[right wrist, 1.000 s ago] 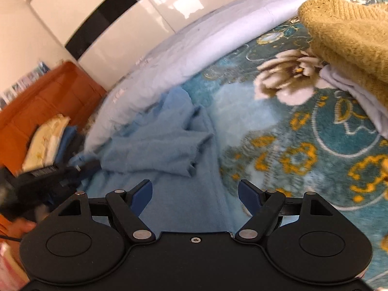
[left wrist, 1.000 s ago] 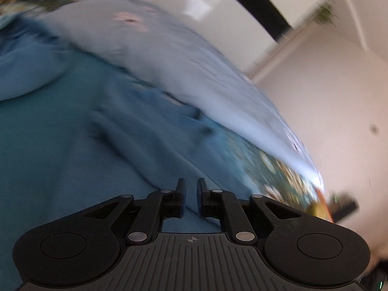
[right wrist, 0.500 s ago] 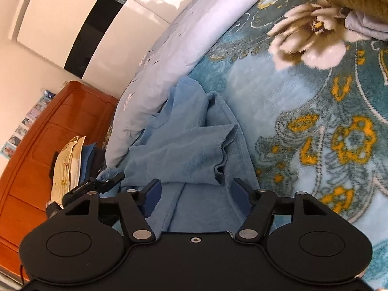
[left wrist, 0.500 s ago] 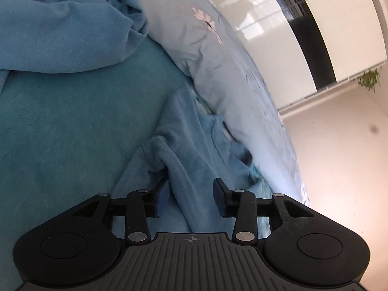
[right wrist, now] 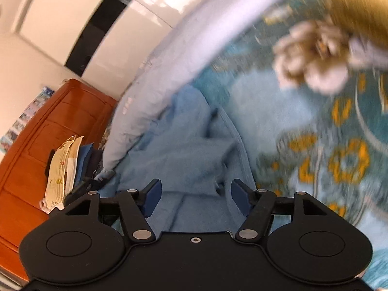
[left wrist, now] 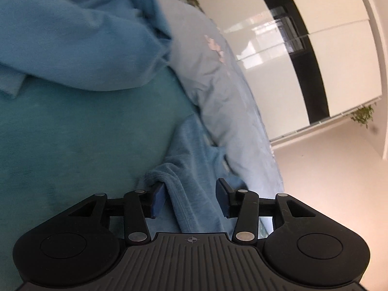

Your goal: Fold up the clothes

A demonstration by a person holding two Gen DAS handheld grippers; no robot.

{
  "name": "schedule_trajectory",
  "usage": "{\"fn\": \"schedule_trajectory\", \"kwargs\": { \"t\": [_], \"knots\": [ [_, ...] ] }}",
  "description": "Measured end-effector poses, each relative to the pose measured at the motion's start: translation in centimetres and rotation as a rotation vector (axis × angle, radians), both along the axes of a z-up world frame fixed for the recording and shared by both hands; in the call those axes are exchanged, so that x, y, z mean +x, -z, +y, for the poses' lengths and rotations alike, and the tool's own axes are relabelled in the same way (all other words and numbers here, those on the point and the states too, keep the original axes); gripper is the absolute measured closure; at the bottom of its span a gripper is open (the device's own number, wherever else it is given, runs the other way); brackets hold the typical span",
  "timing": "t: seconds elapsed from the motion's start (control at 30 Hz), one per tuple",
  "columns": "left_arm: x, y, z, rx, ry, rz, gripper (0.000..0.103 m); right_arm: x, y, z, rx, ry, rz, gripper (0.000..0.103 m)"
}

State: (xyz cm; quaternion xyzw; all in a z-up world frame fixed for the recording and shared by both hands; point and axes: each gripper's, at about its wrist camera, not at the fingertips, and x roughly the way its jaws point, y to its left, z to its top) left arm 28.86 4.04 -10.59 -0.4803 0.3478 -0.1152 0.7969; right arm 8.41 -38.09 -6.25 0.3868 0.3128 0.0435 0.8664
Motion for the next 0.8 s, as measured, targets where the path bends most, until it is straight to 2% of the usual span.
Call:
{"fn": "schedule_trajectory", "kwargs": {
  "t": [0.13, 0.2, 0.3, 0.37, 0.4, 0.47, 0.57, 0.67, 0.8],
  "knots": [
    [-0.2, 0.6, 0.3, -0.014, -0.008, 0.010, 0.064, 2.4, -2.3, 0.7, -0.043, -0.054, -0.055, 0.036],
    [-0.4, 0.3, 0.3, 0.007, 0.000, 0.005, 0.064, 4.3, -2.9, 1.6, -0.058, -0.088, -0.067, 0.036],
    [-1.5, 0.0, 0.8, 0.059, -0.027, 0.011, 0.063, 6.4, -2.9, 3.3, -0.059, -0.131, -0.077, 0.033],
    [-2.5, 0.0, 1.8, 0.040, -0.024, 0.017, 0.061, 7.2, -2.1, 4.4, -0.051, -0.147, -0.053, 0.032],
    [-3.0, 0.0, 2.3, 0.030, -0.021, 0.020, 0.059, 7.4, -1.5, 4.9, -0.052, -0.157, -0.034, 0.033],
    [-3.4, -0.9, 2.4, 0.026, 0.000, -0.013, 0.048, 7.1, -0.3, 5.7, -0.068, -0.159, 0.010, 0.032],
    [-4.0, -2.3, 2.6, 0.020, 0.032, -0.063, 0.043, 5.7, 0.5, 5.8, -0.051, -0.157, 0.030, 0.032],
    [-4.7, -3.7, 2.8, 0.015, 0.065, -0.113, 0.042, 4.8, 0.1, 5.5, -0.050, -0.141, 0.010, 0.032],
    [-1.6, -4.8, -0.6, 0.080, 0.162, -0.148, 0.043, 5.2, -0.8, 5.3, -0.052, -0.123, -0.025, 0.032]
  ]
}}
